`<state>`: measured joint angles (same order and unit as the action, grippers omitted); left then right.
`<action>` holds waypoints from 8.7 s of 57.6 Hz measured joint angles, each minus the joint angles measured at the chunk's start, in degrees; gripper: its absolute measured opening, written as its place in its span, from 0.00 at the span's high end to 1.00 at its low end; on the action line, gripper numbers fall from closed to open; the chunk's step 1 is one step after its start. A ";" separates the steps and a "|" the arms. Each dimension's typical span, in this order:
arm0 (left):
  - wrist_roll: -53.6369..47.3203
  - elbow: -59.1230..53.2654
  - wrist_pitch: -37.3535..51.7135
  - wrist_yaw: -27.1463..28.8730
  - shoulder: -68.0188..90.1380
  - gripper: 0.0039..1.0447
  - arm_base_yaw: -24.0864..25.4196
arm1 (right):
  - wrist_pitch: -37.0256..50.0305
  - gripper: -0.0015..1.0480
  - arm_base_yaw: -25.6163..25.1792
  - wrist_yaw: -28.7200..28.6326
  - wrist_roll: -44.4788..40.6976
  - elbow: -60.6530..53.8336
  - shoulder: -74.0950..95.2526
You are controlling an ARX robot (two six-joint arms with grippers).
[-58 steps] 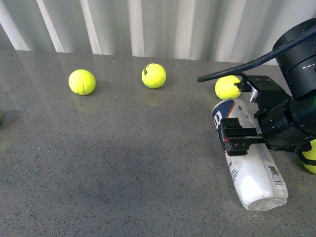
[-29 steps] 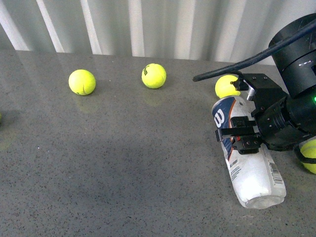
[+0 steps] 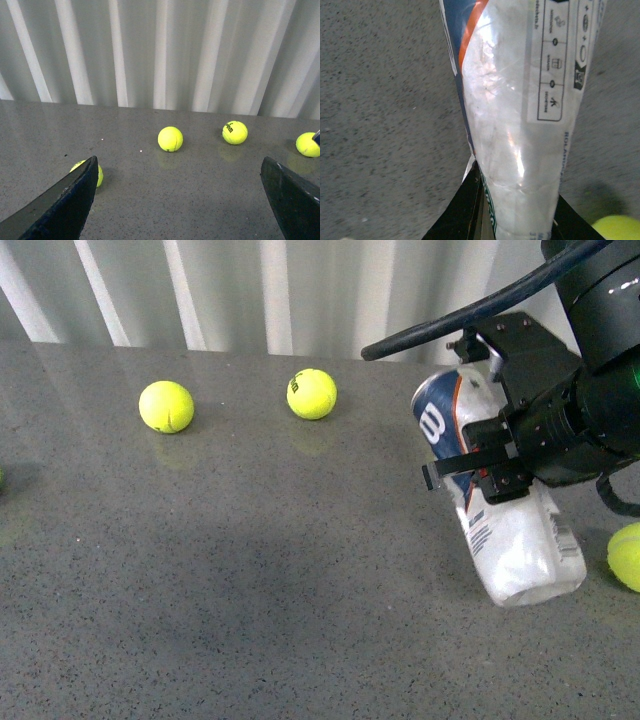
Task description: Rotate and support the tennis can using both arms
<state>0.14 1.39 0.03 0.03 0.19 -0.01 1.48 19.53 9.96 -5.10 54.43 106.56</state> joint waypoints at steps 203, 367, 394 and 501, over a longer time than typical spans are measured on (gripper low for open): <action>0.00 0.00 0.00 0.00 0.00 0.06 0.00 | 35.58 0.07 -23.37 15.72 -16.31 -41.00 -62.77; 23.19 41.66 25.57 -21.05 110.68 0.06 -5.75 | -1.68 0.07 -19.58 -10.01 4.52 -54.14 -106.36; 37.99 37.59 44.74 -25.07 116.45 0.38 -11.17 | -1.68 0.07 -19.58 -10.01 4.55 -54.14 -106.36; -62.75 65.13 -23.67 -9.79 93.90 0.97 -30.14 | -1.68 0.07 -19.58 -10.01 4.55 -54.14 -106.36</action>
<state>-62.61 66.52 -23.64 -9.76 94.08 -30.15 -0.21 -0.05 -0.05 -0.56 0.30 0.21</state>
